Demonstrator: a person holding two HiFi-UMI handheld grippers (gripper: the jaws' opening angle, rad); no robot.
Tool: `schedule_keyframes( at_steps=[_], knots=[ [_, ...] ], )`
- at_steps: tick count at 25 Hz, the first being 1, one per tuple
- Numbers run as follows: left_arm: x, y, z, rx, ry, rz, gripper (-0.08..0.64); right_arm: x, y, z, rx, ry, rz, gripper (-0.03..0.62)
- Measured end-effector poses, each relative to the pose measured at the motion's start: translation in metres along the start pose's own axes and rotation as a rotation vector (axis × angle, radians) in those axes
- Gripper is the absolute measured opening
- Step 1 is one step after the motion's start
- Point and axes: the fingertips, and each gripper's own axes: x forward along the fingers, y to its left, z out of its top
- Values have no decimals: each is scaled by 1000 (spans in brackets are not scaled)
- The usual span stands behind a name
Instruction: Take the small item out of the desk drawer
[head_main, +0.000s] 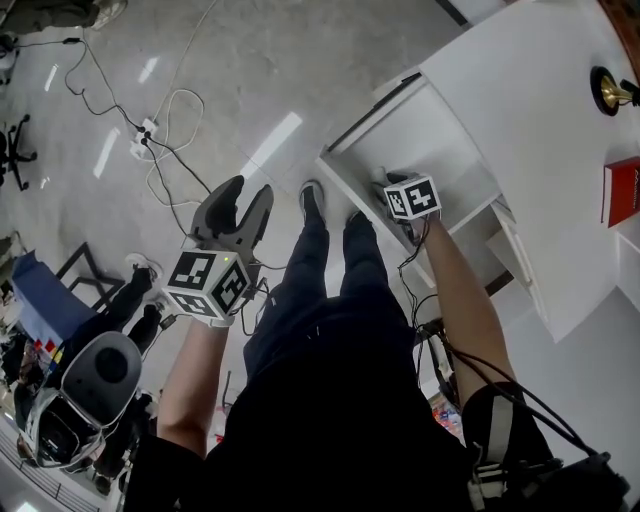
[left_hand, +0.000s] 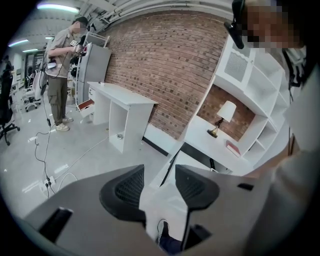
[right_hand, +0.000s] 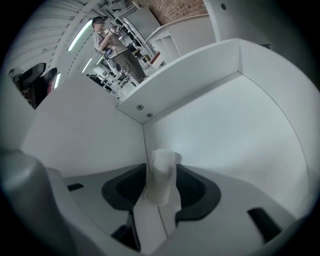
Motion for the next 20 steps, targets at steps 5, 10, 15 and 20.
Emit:
schedule_keyframes(
  at_steps=[5,10,15,20],
  knots=[
    [0,0,2,-6,-3,-1,192,4,-2,-2,-12,12,-13,135],
    [5,-3,7,5,-12,-10,192,-5,-6,4,-2,-35,-25,127],
    [3,-15,20,31,-41,-43,193,-35,-8,20,29,-133,-51,126],
    [-4,-30,40,59,-67,-82,192,-79,-5,37,62,-233,-85,126]
  ],
)
